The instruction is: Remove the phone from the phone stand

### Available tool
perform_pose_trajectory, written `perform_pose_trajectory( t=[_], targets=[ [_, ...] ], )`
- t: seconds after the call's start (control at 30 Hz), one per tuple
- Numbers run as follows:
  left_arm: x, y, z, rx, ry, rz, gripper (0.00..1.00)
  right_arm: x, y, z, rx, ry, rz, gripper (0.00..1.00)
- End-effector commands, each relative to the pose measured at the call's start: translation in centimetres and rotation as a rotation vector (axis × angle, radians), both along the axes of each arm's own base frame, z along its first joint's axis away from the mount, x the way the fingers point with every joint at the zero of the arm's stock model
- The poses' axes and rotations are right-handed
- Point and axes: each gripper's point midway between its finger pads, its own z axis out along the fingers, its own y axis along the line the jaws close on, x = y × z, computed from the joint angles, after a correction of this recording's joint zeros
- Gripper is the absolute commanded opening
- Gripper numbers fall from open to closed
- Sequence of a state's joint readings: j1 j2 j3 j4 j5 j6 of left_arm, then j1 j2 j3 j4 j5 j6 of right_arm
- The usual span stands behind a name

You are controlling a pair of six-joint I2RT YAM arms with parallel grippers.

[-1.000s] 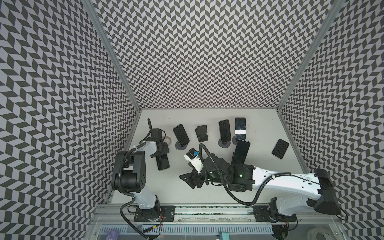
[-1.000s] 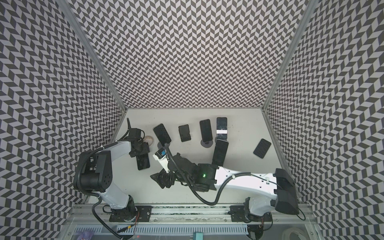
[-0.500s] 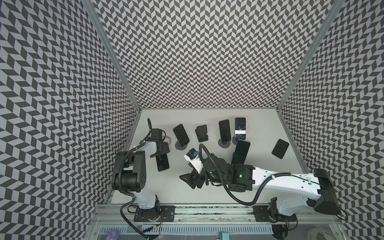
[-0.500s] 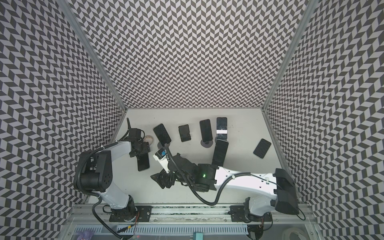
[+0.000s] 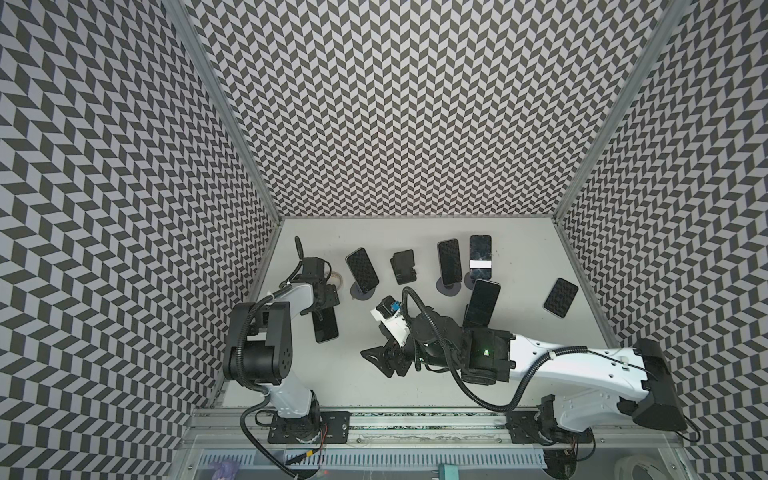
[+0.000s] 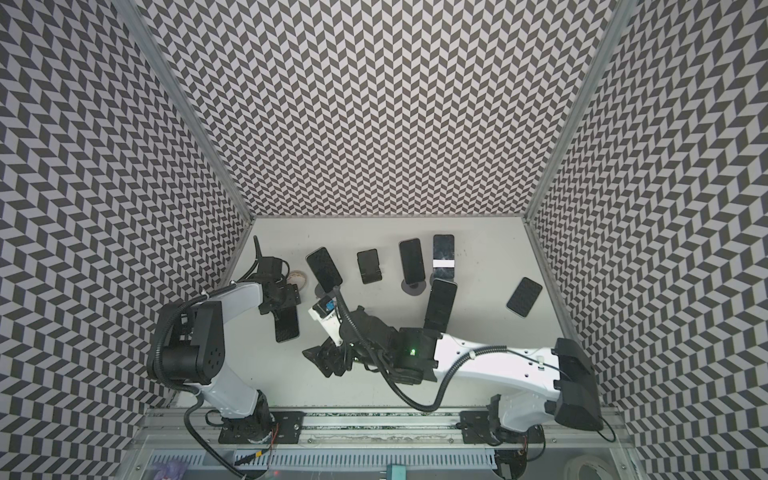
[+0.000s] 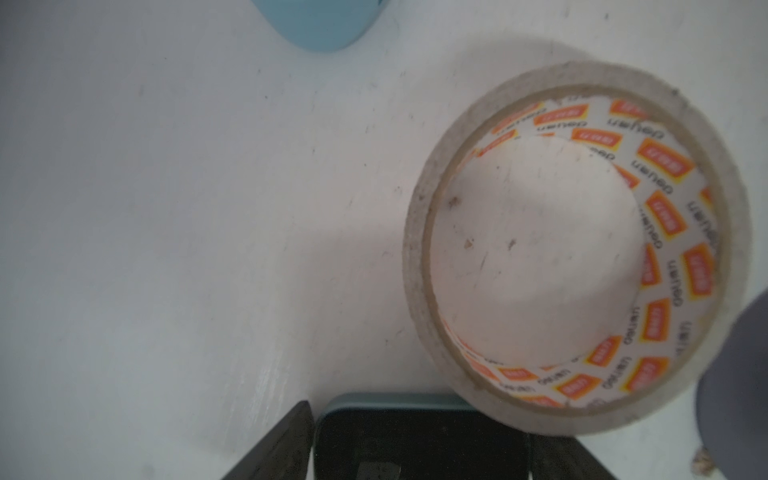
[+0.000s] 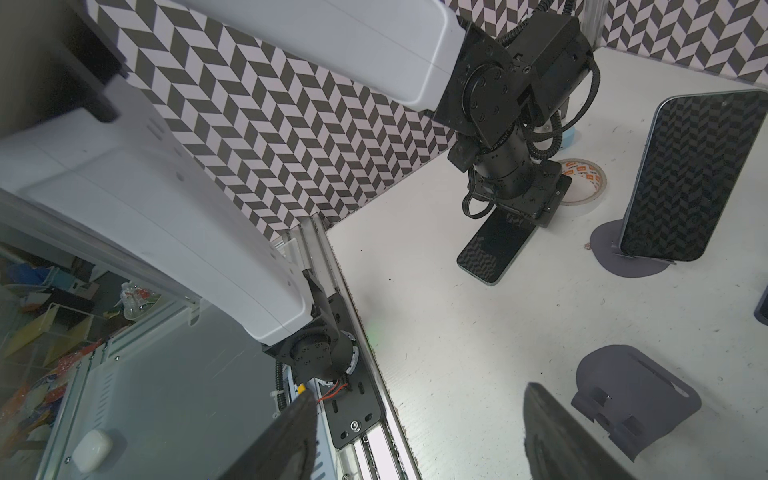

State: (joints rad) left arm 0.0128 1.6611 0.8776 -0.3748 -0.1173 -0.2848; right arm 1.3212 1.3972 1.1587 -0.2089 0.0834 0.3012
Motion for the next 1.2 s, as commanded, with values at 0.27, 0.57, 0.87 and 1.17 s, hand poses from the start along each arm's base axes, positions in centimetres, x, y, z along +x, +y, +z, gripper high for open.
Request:
perform_pose_trajectory(
  t=[0.27, 0.57, 0.87, 1.17],
  targets=[
    [-3.1, -0.5, 0.2, -0.01, 0.045, 0.001, 0.81, 0.3, -1.0, 1.9, 0.062, -0.043, -0.035, 0.77],
    [-2.1, -0.2, 5.2, 0.035, -0.131, 0.015, 0.81, 1.0, -3.7, 4.0, 0.135, -0.077, -0.112, 0.78],
    [-1.8, -1.8, 10.4, 0.11, -0.314, -0.031, 0.81, 2.1, -7.4, 5.9, 0.188, -0.117, -0.226, 0.8],
    [-3.8, -9.5, 13.4, 0.096, -0.427, -0.161, 0.8, 3.1, -10.7, 7.0, 0.229, -0.141, -0.328, 0.82]
  ],
)
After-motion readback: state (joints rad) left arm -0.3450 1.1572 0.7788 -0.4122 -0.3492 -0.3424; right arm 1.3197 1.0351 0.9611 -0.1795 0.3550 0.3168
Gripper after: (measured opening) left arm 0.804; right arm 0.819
